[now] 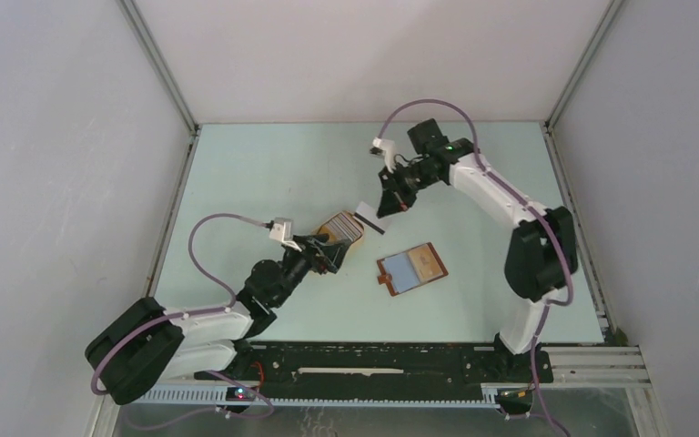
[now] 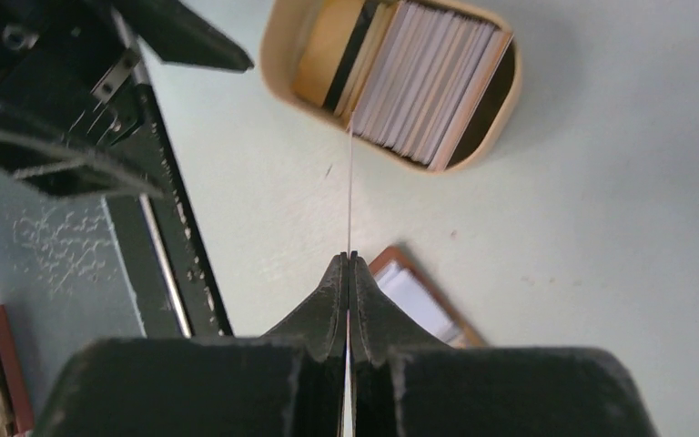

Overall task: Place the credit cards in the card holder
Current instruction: Pick up the credit card from the storage box, then insert the credit card into the card holder.

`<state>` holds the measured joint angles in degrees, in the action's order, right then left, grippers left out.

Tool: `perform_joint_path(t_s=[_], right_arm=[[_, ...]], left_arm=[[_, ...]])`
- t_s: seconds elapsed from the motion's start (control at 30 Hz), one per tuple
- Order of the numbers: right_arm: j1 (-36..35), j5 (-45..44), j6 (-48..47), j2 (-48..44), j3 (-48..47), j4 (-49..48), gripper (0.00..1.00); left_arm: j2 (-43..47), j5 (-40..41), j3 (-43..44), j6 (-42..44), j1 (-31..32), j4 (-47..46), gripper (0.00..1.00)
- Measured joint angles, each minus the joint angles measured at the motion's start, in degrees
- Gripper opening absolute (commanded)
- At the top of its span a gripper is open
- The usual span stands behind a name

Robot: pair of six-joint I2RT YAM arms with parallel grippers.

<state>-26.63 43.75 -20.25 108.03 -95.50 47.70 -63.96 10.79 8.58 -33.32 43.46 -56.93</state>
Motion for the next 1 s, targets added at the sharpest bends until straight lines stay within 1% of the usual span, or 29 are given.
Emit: perform_joint_path(t_s=[0.2, 0.27, 0.3, 0.37, 0.43, 0.53, 0.63, 0.73, 0.83, 1.0], right_arm=[[4.9, 7.6, -3.3, -16.9, 17.6, -0.6, 0.00], [7.4, 10.7, -3.8, -21.8, 22.8, -1.0, 0.00], [8.7, 12.2, -4.0, -23.8, 24.8, -1.2, 0.00], [11.9, 15.0, -4.4, -26.8, 27.7, -1.6, 0.00], [14.5, 16.8, -5.2, -27.6, 28.7, -1.6, 0.00], [18.0, 18.3, -7.9, -27.0, 28.8, 0.0, 0.00], [20.1, 18.4, -10.5, -25.4, 28.9, 2.7, 0.00], [22.2, 18.6, -13.3, -22.4, 29.1, 6.6, 0.00], [24.7, 18.7, -15.3, -17.8, 29.2, 10.0, 0.00], [26.4, 16.3, -15.0, -10.8, 29.7, 10.6, 0.00]], left_arm=[[-2.3, -10.8, -3.5, 2.3, 0.0, -14.8, 0.85], [-4.1, -16.0, -3.3, 2.2, 0.0, -18.1, 0.96], [-5.1, -18.9, -3.1, 2.0, 0.0, -19.2, 0.97], [-7.6, -23.5, -2.0, 1.2, 0.0, -20.6, 0.97], [-11.2, -27.8, 0.1, 0.1, 0.0, -21.7, 0.96], [-14.2, -29.9, 1.6, -0.7, 0.6, -22.3, 0.94], [-16.6, -29.4, 1.8, -0.8, 2.3, -22.6, 0.87], [-18.9, -27.0, 2.6, -0.8, 5.3, -22.1, 0.78], [-21.5, -23.3, 4.7, -0.6, 8.6, -21.1, 0.67], [-25.2, -16.3, 8.6, 0.0, 12.7, -16.1, 0.53]])
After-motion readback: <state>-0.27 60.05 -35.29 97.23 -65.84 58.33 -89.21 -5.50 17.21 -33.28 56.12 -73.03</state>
